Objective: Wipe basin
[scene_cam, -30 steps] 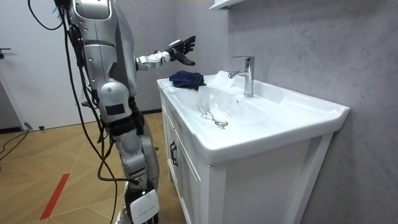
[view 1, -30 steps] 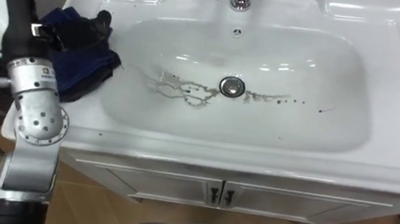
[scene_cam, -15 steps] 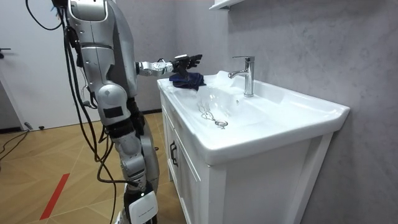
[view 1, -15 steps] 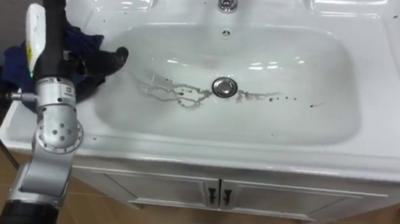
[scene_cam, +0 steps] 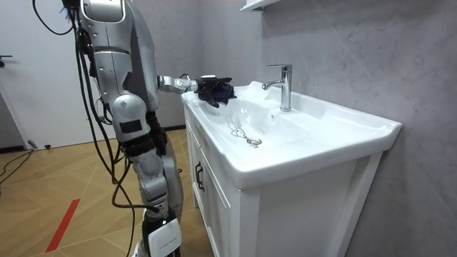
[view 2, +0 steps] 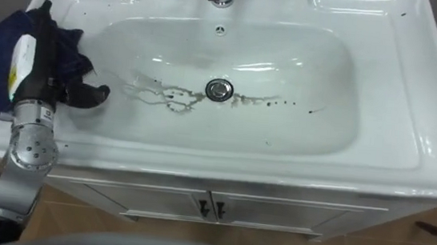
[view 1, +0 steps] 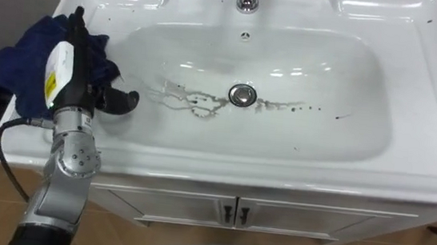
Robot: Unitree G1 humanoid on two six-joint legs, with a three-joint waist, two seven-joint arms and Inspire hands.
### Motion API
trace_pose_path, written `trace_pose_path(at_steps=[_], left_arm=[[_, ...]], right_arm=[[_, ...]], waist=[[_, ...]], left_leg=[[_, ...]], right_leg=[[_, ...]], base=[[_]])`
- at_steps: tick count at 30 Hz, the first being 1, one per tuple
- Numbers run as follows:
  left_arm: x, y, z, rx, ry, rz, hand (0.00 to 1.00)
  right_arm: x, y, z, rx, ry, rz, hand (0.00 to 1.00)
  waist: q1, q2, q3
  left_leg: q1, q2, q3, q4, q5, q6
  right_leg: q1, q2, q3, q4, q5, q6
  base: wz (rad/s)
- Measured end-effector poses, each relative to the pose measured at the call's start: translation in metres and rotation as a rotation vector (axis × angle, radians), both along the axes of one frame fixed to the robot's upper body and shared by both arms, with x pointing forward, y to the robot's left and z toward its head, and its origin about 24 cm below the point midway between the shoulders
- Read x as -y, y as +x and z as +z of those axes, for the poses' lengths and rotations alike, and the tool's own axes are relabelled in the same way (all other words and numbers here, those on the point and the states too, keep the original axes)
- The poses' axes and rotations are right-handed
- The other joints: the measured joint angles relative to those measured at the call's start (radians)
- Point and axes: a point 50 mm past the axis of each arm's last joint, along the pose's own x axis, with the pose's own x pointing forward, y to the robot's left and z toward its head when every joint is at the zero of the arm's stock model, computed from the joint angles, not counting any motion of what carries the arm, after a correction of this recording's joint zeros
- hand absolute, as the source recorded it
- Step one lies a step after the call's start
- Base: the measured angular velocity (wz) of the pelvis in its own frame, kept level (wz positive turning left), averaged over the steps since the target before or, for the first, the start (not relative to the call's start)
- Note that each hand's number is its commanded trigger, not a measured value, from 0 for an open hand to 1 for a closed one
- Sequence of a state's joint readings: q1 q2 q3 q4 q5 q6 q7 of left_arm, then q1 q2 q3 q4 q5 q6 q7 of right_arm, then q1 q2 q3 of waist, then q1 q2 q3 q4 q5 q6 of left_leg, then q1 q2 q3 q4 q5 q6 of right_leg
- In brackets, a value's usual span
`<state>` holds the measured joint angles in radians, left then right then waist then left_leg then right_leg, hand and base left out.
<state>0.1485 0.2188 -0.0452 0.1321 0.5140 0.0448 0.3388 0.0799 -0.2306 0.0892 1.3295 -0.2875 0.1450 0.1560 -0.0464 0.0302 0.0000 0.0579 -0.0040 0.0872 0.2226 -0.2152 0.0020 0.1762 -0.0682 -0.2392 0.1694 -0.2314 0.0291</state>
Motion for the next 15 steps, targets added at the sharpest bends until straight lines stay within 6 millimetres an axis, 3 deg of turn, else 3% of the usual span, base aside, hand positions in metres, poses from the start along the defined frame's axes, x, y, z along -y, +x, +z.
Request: trace_pose_path(at_steps=[6,15], left_arm=[[-0.003,0.000,0.004,0.033,0.066,0.016,0.00],[-0.016,0.001,0.020,0.143,0.208,0.070,0.00]], right_arm=[[-0.001,0.000,0.000,0.001,0.003,-0.003,0.00],[-0.001,0.000,0.000,-0.001,0.011,-0.002,0.00]], waist=[[0.000,0.007,-0.0045],[0.004,0.009,-0.0029]], left_leg=[[-0.011,0.000,-0.005,0.013,0.000,0.000],[-0.010,0.000,-0.007,0.015,0.000,0.000]], right_leg=[[-0.003,0.000,-0.009,0.000,0.000,0.000],[-0.003,0.000,-0.008,0.000,0.000,0.000]], base=[[0.02],[0.00]])
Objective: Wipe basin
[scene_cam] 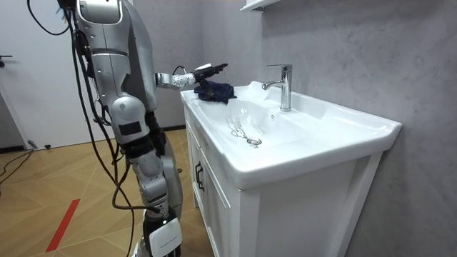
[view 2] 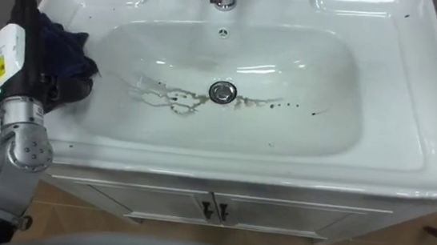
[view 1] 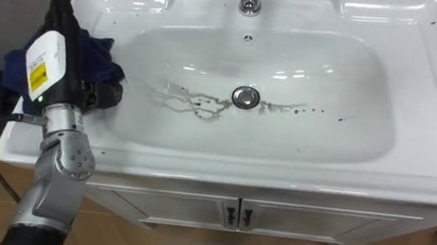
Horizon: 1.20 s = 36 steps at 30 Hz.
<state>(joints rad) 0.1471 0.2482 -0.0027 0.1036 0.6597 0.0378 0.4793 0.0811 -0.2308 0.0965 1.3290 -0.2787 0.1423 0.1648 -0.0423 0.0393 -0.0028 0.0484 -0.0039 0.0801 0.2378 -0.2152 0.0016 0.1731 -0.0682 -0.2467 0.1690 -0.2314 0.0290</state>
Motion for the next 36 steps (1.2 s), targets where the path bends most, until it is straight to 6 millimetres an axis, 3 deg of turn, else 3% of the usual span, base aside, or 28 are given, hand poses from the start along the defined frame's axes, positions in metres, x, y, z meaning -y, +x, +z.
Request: trace_pose_path(at_steps=[19,30,36], left_arm=[[-0.003,-0.005,-0.003,0.017,0.020,0.044,0.00],[-0.006,-0.019,-0.039,-0.133,-0.013,0.081,0.00],[-0.004,-0.022,-0.046,-0.158,-0.026,0.081,0.00]], right_arm=[[0.001,-0.006,0.000,-0.014,-0.025,-0.002,0.00],[0.000,-0.002,0.000,-0.016,-0.022,0.018,0.00],[0.001,-0.003,0.000,-0.016,-0.028,0.017,0.00]], waist=[[0.020,0.000,0.0002],[0.022,-0.005,0.0014],[0.020,-0.005,0.0010]], left_leg=[[-0.004,-0.001,0.011,0.001,0.000,0.000],[0.016,0.000,0.016,-0.003,0.000,0.000],[0.018,0.002,0.020,-0.008,0.000,0.000]], right_leg=[[-0.012,0.000,0.024,-0.014,-0.001,-0.001],[0.004,0.001,0.027,-0.014,-0.001,-0.001],[0.004,0.004,0.042,-0.013,-0.001,-0.002]], base=[[-0.02],[-0.01],[-0.02]])
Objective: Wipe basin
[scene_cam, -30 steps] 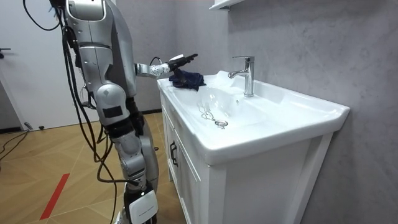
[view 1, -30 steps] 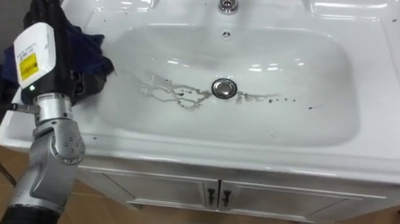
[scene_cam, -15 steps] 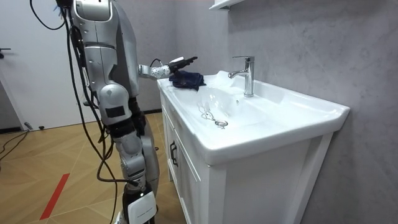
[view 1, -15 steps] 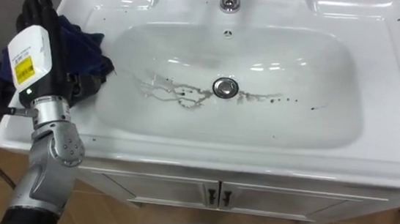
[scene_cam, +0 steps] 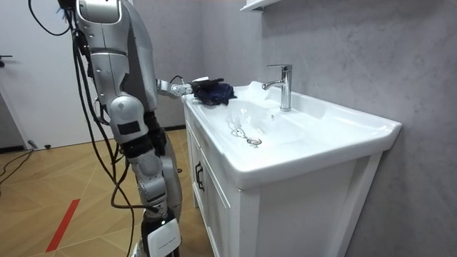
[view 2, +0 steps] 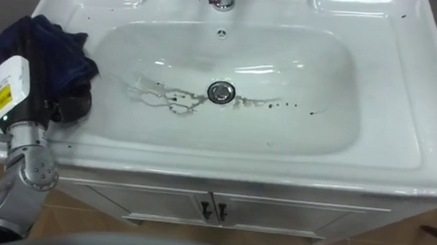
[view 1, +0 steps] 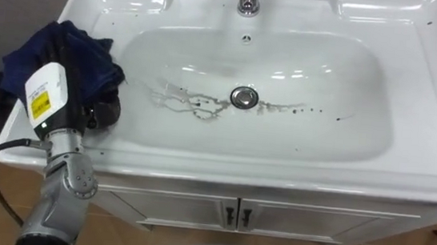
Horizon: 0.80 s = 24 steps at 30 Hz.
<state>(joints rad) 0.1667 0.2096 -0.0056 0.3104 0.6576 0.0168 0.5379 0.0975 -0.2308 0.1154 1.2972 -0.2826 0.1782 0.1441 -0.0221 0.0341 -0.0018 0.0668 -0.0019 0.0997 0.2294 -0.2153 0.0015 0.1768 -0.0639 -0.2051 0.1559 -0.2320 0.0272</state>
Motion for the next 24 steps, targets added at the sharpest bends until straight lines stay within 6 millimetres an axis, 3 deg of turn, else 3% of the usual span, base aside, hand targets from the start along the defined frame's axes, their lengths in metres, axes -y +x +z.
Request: trace_pose_path(at_steps=[24], left_arm=[[-0.0066,-0.0064,-0.0045,0.028,0.002,0.084,0.00]], right_arm=[[-0.0003,0.0014,0.0006,0.012,-0.011,-0.008,0.00]], waist=[[0.003,-0.005,-0.0121]], left_leg=[[0.033,0.006,0.003,-0.024,0.001,-0.004]], right_leg=[[-0.003,0.007,0.030,0.011,0.001,-0.006]], base=[[-0.04]])
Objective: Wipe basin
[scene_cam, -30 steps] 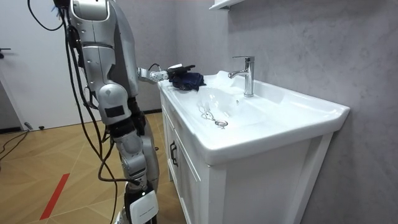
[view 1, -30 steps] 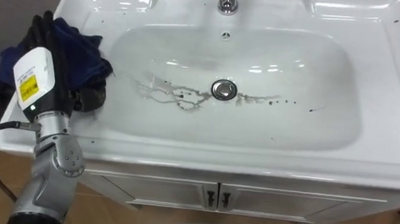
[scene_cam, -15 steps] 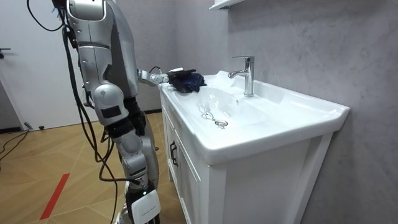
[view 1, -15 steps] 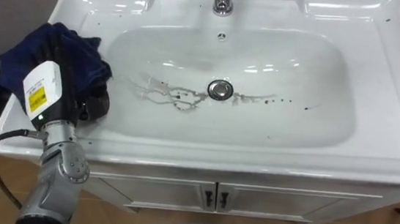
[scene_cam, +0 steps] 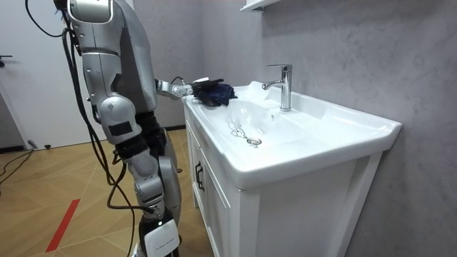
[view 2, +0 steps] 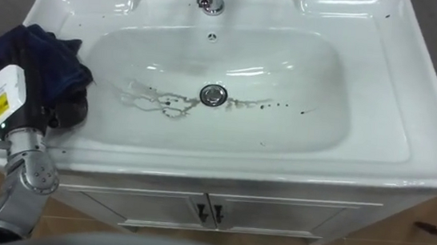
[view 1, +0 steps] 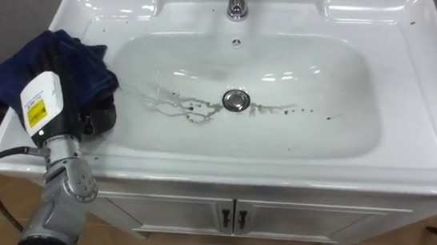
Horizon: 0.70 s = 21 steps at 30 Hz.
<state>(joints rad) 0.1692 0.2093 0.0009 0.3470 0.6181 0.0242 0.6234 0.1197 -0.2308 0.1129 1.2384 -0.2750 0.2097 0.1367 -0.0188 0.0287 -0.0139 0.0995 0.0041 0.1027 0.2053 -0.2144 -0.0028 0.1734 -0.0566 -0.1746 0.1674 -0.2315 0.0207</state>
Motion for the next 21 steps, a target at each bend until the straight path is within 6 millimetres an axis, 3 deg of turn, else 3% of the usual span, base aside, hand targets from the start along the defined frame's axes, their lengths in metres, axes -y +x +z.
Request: trace_pose_path(at_steps=[11,21], left_arm=[[-0.010,-0.003,0.004,0.084,-0.092,0.114,0.00],[-0.011,-0.005,0.001,0.083,-0.108,0.127,0.00]], right_arm=[[0.001,0.000,0.000,0.002,-0.012,-0.001,0.00],[0.001,0.000,0.000,0.004,-0.014,-0.004,0.00]], waist=[[0.003,0.002,-0.0035],[0.002,0.000,-0.0021]], left_leg=[[0.000,-0.002,-0.024,0.000,0.000,-0.001],[0.000,-0.001,-0.023,0.000,0.000,-0.001]], right_leg=[[0.004,0.004,0.007,-0.014,0.001,-0.003],[0.003,0.004,0.008,-0.012,0.002,-0.003]], base=[[-0.02],[0.00]])
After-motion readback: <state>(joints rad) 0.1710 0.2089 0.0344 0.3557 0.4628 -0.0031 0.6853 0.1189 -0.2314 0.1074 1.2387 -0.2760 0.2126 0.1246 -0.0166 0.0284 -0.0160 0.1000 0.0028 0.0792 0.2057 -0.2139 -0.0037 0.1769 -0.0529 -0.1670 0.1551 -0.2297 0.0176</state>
